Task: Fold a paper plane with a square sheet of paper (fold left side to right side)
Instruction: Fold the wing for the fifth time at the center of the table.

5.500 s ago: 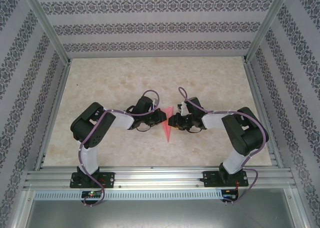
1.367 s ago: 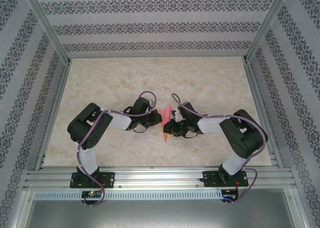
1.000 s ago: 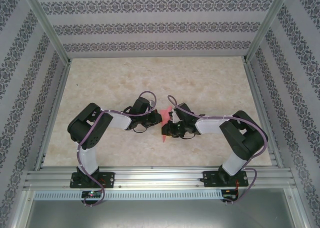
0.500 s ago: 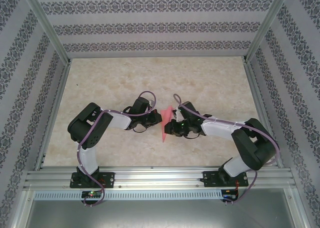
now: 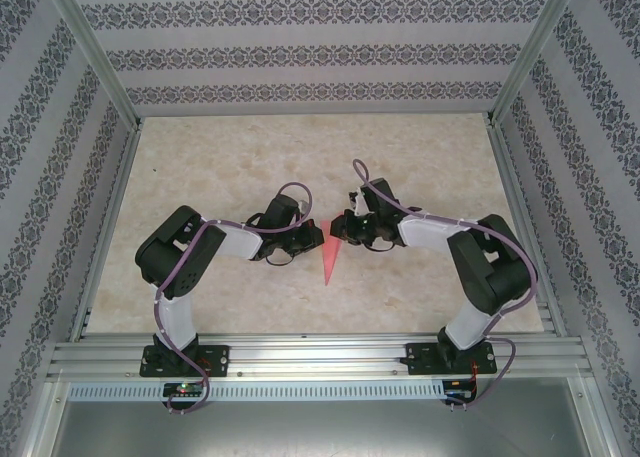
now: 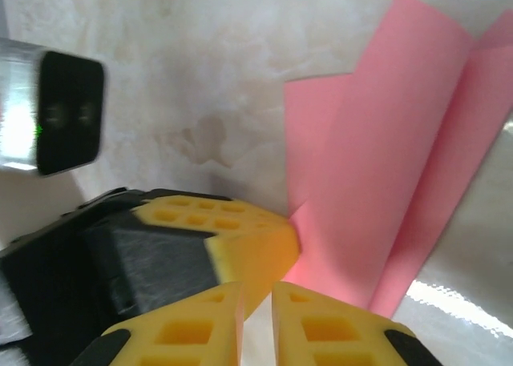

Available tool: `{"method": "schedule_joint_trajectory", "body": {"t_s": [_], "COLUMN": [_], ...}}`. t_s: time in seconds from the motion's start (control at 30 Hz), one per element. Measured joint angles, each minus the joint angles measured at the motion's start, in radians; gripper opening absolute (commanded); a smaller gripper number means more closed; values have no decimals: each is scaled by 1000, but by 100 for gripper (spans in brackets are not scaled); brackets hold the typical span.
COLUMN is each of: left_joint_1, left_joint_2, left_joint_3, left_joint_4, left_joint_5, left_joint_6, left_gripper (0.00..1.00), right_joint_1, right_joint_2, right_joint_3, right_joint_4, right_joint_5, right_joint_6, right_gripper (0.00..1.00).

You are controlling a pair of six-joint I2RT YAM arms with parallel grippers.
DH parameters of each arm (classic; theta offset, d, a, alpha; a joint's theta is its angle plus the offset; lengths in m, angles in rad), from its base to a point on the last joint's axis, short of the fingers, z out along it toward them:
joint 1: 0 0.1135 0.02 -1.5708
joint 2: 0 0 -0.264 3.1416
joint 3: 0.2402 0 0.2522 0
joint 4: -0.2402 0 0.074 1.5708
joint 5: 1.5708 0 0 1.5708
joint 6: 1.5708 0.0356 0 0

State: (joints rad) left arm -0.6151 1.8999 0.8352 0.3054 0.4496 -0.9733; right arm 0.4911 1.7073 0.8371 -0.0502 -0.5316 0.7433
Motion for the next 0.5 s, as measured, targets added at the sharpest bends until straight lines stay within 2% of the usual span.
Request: {"method": "schedule_joint_trajectory", "body": {"t_s": [0.5], "left_joint_1": [0], "left_joint_2": [0], "left_joint_3": [0], "left_joint_4": [0], "left_joint_5": [2], "left_joint_6": [0], "left_gripper": [0], "right_joint_1": [6], "right_joint_2": [96], "right_joint_3": [7], "right_joint_4": [15], "right_joint_5": [15], "right_joint_6": [16], "right_gripper": [18]}}
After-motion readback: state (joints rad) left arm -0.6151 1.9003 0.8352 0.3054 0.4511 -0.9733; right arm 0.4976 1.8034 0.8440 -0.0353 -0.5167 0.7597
